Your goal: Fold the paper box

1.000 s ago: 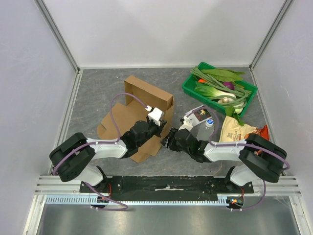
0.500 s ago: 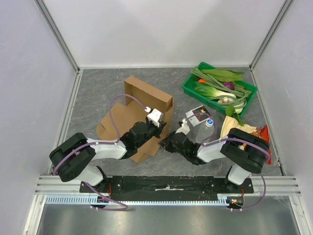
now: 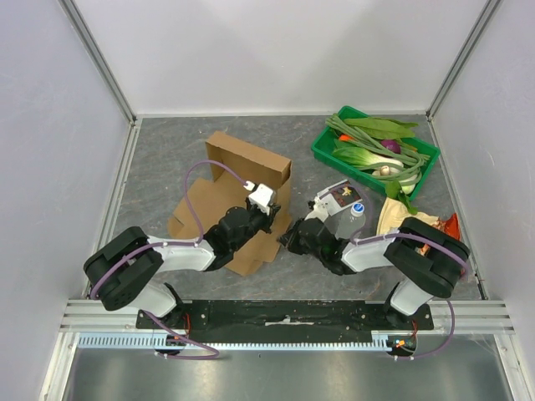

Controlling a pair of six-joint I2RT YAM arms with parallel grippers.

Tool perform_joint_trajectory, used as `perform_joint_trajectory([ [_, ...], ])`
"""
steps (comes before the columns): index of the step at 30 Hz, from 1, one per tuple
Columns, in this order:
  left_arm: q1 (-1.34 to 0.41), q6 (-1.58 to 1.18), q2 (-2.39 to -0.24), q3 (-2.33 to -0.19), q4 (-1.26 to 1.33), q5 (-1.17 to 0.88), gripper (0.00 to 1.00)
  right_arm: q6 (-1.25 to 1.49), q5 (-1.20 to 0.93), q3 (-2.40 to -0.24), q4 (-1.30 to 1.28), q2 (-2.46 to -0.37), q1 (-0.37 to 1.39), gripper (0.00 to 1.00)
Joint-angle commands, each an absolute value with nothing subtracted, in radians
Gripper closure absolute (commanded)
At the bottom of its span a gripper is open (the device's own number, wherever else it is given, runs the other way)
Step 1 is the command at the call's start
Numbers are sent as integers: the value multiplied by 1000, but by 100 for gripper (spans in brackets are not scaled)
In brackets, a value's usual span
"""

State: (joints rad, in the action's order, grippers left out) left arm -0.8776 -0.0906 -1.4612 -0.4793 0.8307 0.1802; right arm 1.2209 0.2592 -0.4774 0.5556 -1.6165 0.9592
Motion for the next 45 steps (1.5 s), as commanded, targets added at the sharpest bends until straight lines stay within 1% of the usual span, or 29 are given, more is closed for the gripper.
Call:
perform_joint_trajectory([
  [1, -858, -23, -1447, -476, 815, 221, 98, 953, 157, -451, 364, -1608, 853, 100],
  [3, -848, -8, -1445, -476, 811, 210, 98, 893, 64, -445, 360, -1597, 819, 100],
  [6, -833, -2, -1448, -480, 811, 212, 98, 780, 2, -463, 299, -1597, 750, 100],
  [7, -827, -2, -1450, -483, 810, 207, 98, 744, -74, -468, 281, -1598, 726, 100],
  [11, -801, 44, -1473, -509, 802, 218, 98, 608, -132, -491, 235, -1597, 684, 100],
  [14, -776, 66, -1488, -520, 825, 196, 98, 560, -214, -509, 224, -1627, 641, 100],
  [16, -767, 86, -1506, -531, 841, 166, 98, 497, -233, -549, 171, -1649, 629, 100],
  [19, -750, 150, -1543, -552, 844, 153, 98, 419, -210, -590, 106, -1674, 626, 100],
  [23, -726, 231, -1603, -580, 854, 178, 98, 417, -160, -650, 31, -1700, 627, 100],
  [27, -700, 265, -1638, -574, 903, 118, 98, 420, -82, -667, 3, -1686, 624, 100],
  [29, -683, 265, -1638, -581, 893, 108, 98, 413, -60, -689, -58, -1677, 627, 99],
  [31, -675, 265, -1635, -580, 896, 72, 98, 403, -12, -698, -98, -1652, 626, 97],
  [33, -667, 242, -1635, -595, 864, 48, 98, 394, 15, -716, -130, -1637, 626, 91],
  [34, -663, 239, -1638, -600, 856, 34, 98, 391, 29, -725, -135, -1622, 626, 89],
  [37, -661, 230, -1637, -606, 838, 14, 98, 379, 17, -761, -137, -1602, 627, 81],
  [38, -660, 230, -1635, -607, 836, 11, 98, 370, 14, -770, -138, -1597, 627, 74],
  [40, -657, 226, -1634, -611, 822, 6, 98, 362, 15, -785, -144, -1569, 629, 68],
  [41, -657, 225, -1635, -612, 821, 6, 98, 353, 17, -804, -152, -1559, 629, 63],
  [43, -654, 221, -1634, -614, 812, -18, 98, 347, 18, -840, -184, -1516, 629, 57],
  [44, -655, 219, -1634, -615, 810, -18, 98, 345, 18, -851, -192, -1497, 627, 48],
  [45, -655, 221, -1635, -615, 807, -21, 98, 338, 18, -860, -210, -1461, 629, 44],
])
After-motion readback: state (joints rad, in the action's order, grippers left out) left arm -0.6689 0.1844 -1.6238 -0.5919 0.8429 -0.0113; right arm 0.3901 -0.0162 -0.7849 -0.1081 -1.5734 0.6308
